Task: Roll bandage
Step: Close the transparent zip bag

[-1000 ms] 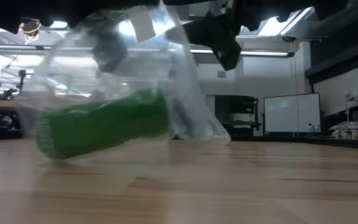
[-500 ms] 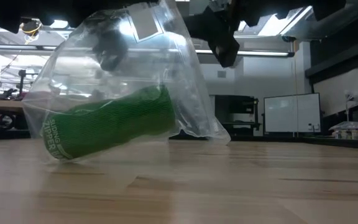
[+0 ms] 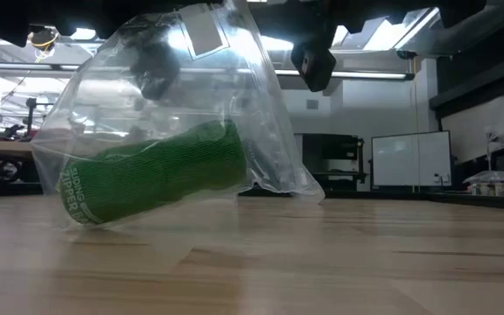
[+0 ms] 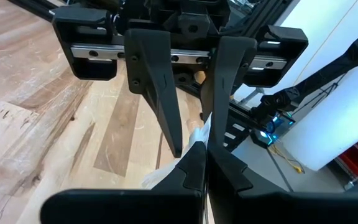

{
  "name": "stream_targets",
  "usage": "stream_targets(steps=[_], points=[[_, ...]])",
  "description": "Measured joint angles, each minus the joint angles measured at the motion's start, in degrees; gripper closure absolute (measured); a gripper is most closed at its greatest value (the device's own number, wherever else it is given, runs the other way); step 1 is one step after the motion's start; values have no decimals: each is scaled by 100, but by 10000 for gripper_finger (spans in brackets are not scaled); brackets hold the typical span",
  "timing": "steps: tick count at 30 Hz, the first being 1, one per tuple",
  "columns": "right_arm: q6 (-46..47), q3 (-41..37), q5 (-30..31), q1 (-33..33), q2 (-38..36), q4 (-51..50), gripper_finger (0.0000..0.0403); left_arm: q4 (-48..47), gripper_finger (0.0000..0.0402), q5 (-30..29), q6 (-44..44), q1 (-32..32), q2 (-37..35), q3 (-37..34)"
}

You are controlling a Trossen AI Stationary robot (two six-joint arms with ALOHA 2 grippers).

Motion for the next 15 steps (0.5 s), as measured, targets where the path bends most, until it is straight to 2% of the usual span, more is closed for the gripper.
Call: stream_targets(steps=[15], points=[[-3, 0, -13, 2, 0, -20, 383, -4, 401, 0, 17, -2, -1, 0]])
